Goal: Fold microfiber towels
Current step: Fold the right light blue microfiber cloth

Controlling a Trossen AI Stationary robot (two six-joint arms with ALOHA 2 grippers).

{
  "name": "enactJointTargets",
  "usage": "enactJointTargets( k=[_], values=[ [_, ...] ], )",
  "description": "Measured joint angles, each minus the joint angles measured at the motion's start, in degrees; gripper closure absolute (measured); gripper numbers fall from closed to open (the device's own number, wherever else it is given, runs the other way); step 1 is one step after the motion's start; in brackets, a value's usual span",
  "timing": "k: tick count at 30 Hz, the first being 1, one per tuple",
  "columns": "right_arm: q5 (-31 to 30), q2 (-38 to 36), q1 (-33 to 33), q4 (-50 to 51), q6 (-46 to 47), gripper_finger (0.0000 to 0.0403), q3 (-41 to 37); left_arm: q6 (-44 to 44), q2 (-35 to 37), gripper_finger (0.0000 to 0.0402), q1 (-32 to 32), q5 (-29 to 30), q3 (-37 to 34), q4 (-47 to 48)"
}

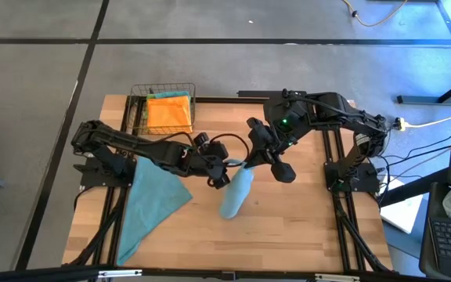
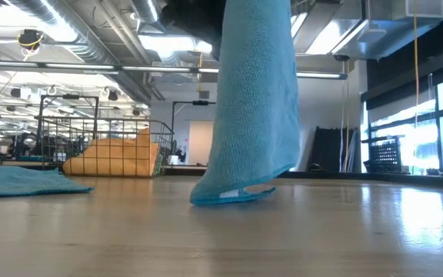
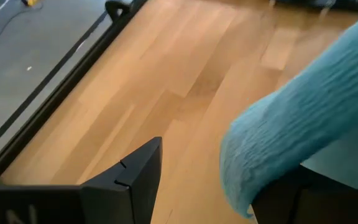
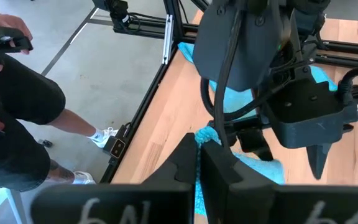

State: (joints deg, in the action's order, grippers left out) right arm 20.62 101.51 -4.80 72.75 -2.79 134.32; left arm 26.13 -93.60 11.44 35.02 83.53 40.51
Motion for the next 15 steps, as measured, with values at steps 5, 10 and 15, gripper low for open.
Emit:
enactJointTargets(
  k=[5,10,15],
  values=[
    [0.0,0.0,0.0,0.0,0.0,0.0391,0.0,0.5,0.0,0.0209,0.0,-0.5,0.0,4.0],
    [0.0,0.0,0.0,0.6,0.0,0.0391,0.0,0.4,0.2,0.0266,0.5,-0.8,0.0,3.8],
    [0.0,0.0,0.0,3.6,0.0,0.0391,0.0,0.3,1.5,0.0387,0.5,-2.0,0.1,3.9]
  ],
)
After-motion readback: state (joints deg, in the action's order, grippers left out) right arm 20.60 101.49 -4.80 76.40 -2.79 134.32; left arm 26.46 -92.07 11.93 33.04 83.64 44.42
